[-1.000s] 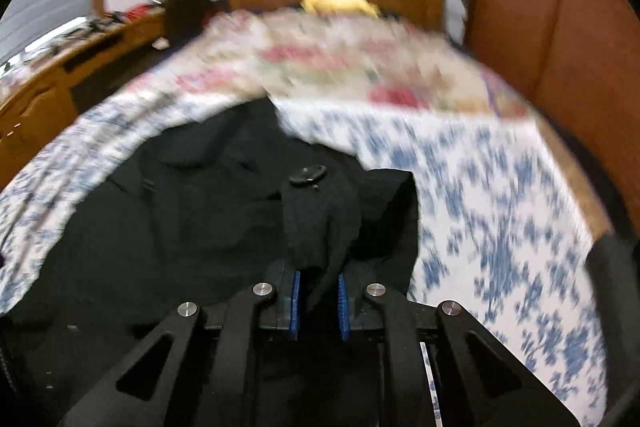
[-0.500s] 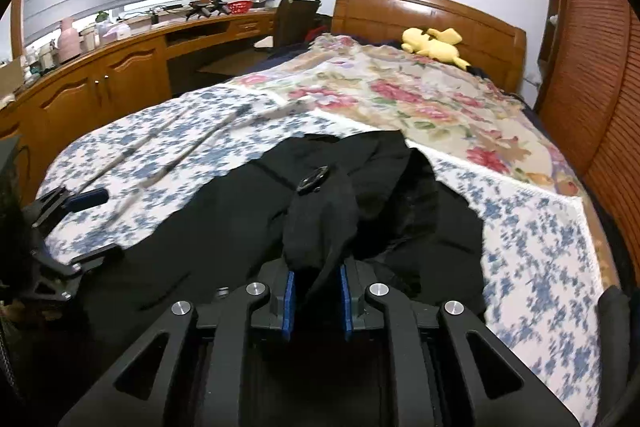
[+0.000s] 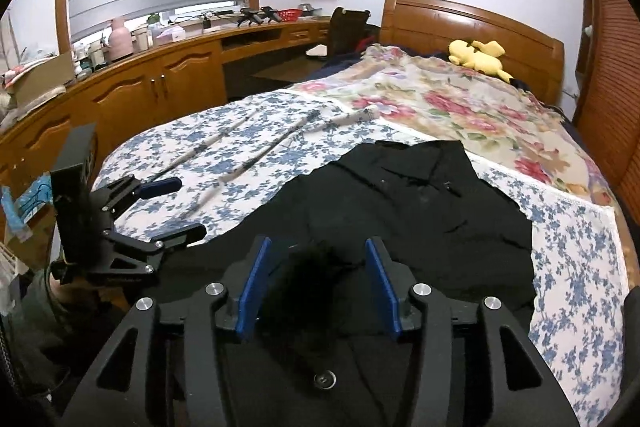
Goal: Fold large clothes
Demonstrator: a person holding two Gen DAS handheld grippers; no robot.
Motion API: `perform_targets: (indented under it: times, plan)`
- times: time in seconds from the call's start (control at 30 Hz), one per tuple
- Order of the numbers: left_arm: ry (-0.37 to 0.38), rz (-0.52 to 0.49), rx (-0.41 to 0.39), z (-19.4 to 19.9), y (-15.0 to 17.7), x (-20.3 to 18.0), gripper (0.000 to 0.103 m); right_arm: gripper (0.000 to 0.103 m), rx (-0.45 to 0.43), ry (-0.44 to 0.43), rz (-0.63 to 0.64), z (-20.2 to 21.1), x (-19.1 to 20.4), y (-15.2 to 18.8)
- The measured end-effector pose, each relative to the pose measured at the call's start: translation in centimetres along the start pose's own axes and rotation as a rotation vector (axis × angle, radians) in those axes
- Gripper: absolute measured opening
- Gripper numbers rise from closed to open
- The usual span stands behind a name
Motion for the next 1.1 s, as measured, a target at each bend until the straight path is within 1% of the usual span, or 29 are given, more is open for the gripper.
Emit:
perform_targets:
  times: [0.07, 0.23, 0.33, 0.47, 0.5, 0.53, 0.57, 0.63, 0.7, 0.8, 0.87, 0.9, 0.93, 1.0, 1.03, 1.1]
  plan:
    - [0.009, 0.007, 0.001, 0.6, 0.4, 0.0, 0.085, 0.051, -0.004, 0.002, -0.007, 0.5, -0.4, 0.7]
    - [0.033, 0.018, 0.013, 2.0, 1.4, -0.7, 0.085, 0.051, 0.016, 0.044, -0.043, 1.4, -1.8, 3.1]
    - [0.055, 0.040, 0.033, 2.2, 1.9, -1.3, 0.085, 0.051, 0.031, 0.068, -0.062, 1.9, -3.2, 5.2]
    - [0.050, 0.021, 0.060, 1.7, 3.0, -2.8, 0.085, 0.051, 0.065, 0.094, -0.097, 2.2, -5.1, 8.4]
    - [0.053, 0.021, 0.070, 1.5, 3.2, -3.2, 0.083, 0.051, 0.077, 0.099, -0.106, 2.2, -5.7, 9.4]
    - [0.057, 0.019, 0.077, 1.3, 3.3, -3.4, 0.075, 0.051, 0.084, 0.102, -0.114, 2.3, -6.1, 10.2]
    - [0.059, 0.017, 0.086, 1.1, 3.5, -3.6, 0.072, 0.051, 0.090, 0.104, -0.125, 2.2, -6.6, 11.1]
    - [0.047, 0.001, 0.102, 0.3, 3.4, -4.3, 0.060, 0.051, 0.105, 0.106, -0.151, 1.9, -7.4, 12.5]
    - [0.031, -0.015, 0.108, -0.2, 3.1, -4.7, 0.059, 0.051, 0.118, 0.107, -0.179, 1.5, -8.4, 14.0]
    - [0.006, -0.033, 0.111, -1.2, 2.3, -5.0, 0.059, 0.051, 0.129, 0.118, -0.206, 0.7, -8.8, 15.4]
    - [-0.006, -0.038, 0.134, -2.1, 2.3, -4.9, 0.059, 0.051, 0.131, 0.122, -0.227, 0.5, -8.8, 16.7]
    - [-0.019, -0.037, 0.149, -2.4, 2.4, -4.7, 0.057, 0.051, 0.132, 0.122, -0.235, 0.5, -8.8, 17.0]
    - [-0.021, -0.035, 0.165, -2.7, 2.6, -4.5, 0.043, 0.051, 0.132, 0.121, -0.240, 0.4, -8.9, 17.3]
    - [0.001, -0.031, 0.202, -2.8, 3.4, -4.5, 0.028, 0.051, 0.129, 0.120, -0.247, 0.6, -8.6, 17.9]
    - [0.010, -0.034, 0.220, -2.6, 4.1, -4.5, 0.023, 0.051, 0.128, 0.118, -0.250, 0.6, -8.6, 18.1]
    - [0.016, -0.050, 0.246, -2.5, 5.1, -5.0, 0.016, 0.051, 0.121, 0.111, -0.256, 0.7, -8.2, 18.2]
Point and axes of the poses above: each gripper's, at about its wrist camera, not at the fingertips, and z roughly against the way its jaws point, x to its left, y to its underside, the point moved 3 cm from there along -z, roughly the way its jaws point, and after that the axes turned 10 degrees about z, right-handed, at the moved point
